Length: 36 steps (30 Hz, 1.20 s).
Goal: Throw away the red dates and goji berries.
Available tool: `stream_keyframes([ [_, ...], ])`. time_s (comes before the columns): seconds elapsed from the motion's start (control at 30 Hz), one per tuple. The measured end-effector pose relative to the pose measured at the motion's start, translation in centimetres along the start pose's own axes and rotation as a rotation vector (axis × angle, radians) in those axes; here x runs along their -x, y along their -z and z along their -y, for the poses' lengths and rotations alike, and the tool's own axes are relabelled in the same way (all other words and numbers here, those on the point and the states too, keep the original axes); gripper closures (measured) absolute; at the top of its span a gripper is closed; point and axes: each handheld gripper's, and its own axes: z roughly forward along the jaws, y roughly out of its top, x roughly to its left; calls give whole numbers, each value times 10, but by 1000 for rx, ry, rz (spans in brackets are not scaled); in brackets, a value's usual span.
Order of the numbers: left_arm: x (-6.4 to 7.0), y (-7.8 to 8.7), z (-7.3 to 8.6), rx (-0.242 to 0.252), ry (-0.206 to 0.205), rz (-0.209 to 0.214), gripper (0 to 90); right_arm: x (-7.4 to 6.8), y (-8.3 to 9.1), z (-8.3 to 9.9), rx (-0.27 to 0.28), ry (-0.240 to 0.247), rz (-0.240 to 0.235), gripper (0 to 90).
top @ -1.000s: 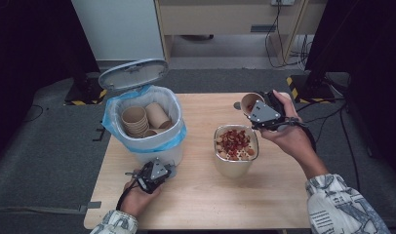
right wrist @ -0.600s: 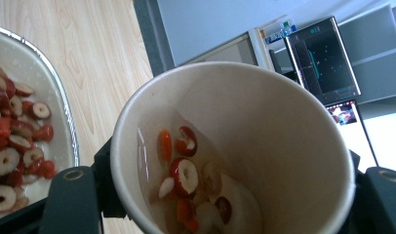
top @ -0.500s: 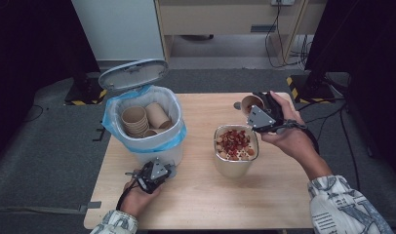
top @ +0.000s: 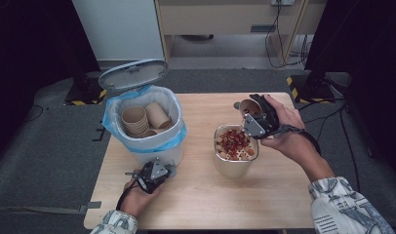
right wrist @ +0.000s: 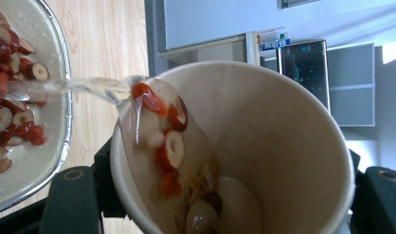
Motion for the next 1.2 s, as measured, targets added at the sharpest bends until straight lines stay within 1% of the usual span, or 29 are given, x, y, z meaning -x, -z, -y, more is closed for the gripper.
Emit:
stream_keyframes([
  [0.13,0,0,0,0,0,1,899,0,1,-1,-11,40,10,284],
  [0.17,0,0,0,0,-1,0,899,0,1,-2,-18,58,10,284],
  [0.47,0,0,0,0,1,1,899,1,1,1,-30,81,21,284],
  [0.57,0,0,0,0,0,0,899,4,3,1,-29,82,28,284],
  [0.73,0,0,0,-1,-5,-2,899,10,7,0,-23,72,41,284],
  [0.9,0,0,0,-1,-3,-1,899,16,9,-3,-20,77,48,284],
  [1.07,0,0,0,-1,-5,-2,899,23,12,-8,-21,99,62,284],
  [1.17,0,0,0,-1,-5,-2,899,26,13,-10,-26,128,71,284],
  [1.2,0,0,0,-1,-5,-2,899,27,14,-11,-29,144,76,284],
])
